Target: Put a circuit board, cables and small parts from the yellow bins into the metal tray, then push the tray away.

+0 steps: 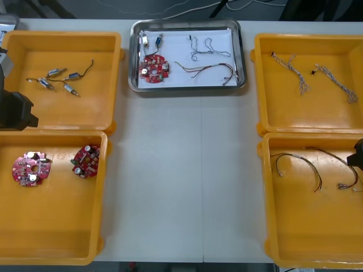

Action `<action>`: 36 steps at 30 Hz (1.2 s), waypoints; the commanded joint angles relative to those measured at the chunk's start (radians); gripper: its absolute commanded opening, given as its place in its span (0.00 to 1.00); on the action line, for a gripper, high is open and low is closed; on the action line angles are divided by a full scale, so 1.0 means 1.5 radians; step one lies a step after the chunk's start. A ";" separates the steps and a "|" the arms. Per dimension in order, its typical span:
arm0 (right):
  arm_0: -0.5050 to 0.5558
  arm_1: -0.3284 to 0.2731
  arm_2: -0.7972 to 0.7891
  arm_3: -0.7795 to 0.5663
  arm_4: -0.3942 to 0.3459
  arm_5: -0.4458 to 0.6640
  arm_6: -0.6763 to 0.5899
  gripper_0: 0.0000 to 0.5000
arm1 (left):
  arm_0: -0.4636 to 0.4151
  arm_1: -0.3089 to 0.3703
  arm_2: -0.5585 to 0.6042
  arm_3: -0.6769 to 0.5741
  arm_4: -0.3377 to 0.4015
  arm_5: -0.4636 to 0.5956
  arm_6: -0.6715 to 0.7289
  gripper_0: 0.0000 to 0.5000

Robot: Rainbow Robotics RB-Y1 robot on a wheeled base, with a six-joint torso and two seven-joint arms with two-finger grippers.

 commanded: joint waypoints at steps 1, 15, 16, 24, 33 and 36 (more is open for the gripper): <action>0.013 0.014 0.005 -0.022 0.013 -0.005 0.021 1.00 | 0.007 0.023 0.020 -0.017 -0.006 0.004 -0.056 1.00; 0.013 0.020 0.005 -0.029 0.021 -0.005 0.023 1.00 | 0.007 0.023 0.020 -0.017 -0.006 0.004 -0.056 1.00; 0.013 0.020 0.005 -0.029 0.021 -0.005 0.023 1.00 | 0.007 0.023 0.020 -0.017 -0.006 0.004 -0.056 1.00; 0.013 0.020 0.005 -0.029 0.021 -0.005 0.023 1.00 | 0.007 0.023 0.020 -0.017 -0.006 0.004 -0.056 1.00; 0.013 0.020 0.005 -0.029 0.021 -0.005 0.023 1.00 | 0.007 0.023 0.020 -0.017 -0.006 0.004 -0.056 1.00; 0.013 0.020 0.005 -0.029 0.021 -0.005 0.023 1.00 | 0.007 0.023 0.020 -0.017 -0.006 0.004 -0.056 1.00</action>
